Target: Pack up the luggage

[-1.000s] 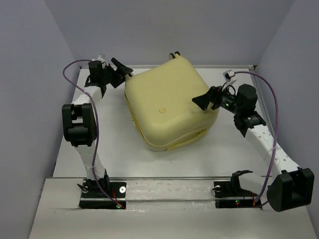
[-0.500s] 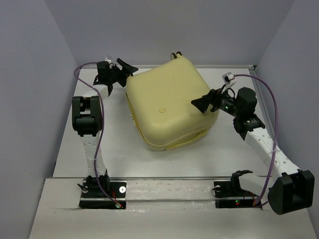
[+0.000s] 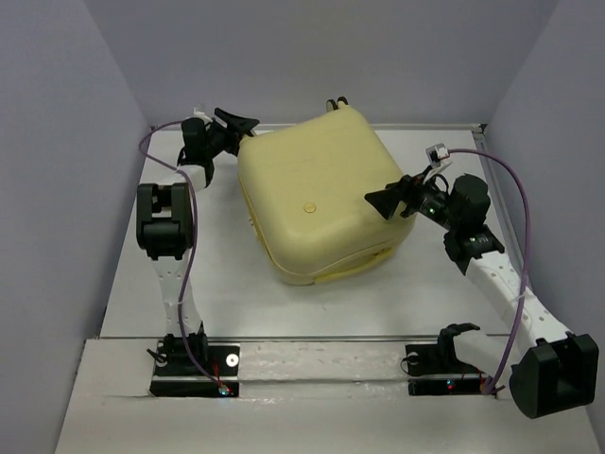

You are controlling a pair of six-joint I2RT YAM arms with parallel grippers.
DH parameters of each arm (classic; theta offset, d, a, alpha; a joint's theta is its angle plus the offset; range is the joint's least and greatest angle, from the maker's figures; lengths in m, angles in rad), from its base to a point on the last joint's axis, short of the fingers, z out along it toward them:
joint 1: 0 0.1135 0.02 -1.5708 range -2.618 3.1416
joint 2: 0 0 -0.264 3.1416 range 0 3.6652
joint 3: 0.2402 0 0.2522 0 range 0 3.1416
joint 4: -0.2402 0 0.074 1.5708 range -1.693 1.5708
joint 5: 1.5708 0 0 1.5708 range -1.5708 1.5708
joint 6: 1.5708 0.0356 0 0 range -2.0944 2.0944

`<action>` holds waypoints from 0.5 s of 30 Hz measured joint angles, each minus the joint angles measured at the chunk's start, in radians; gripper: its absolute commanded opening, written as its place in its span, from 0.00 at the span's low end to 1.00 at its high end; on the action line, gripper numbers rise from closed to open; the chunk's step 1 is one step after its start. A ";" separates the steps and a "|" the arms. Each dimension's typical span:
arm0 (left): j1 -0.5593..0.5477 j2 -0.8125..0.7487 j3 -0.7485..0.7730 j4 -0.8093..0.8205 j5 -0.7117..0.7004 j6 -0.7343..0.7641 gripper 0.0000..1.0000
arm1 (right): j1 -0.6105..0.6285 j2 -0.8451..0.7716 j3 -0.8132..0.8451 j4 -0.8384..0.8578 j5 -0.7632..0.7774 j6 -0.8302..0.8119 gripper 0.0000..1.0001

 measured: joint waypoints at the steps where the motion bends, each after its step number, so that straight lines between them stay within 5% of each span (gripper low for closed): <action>1: 0.000 -0.016 0.000 -0.013 -0.008 0.002 0.06 | 0.000 0.002 -0.001 0.004 0.004 0.000 1.00; 15: -0.026 -0.311 0.091 -0.315 -0.085 0.150 0.06 | -0.001 0.048 0.020 0.081 0.064 -0.013 1.00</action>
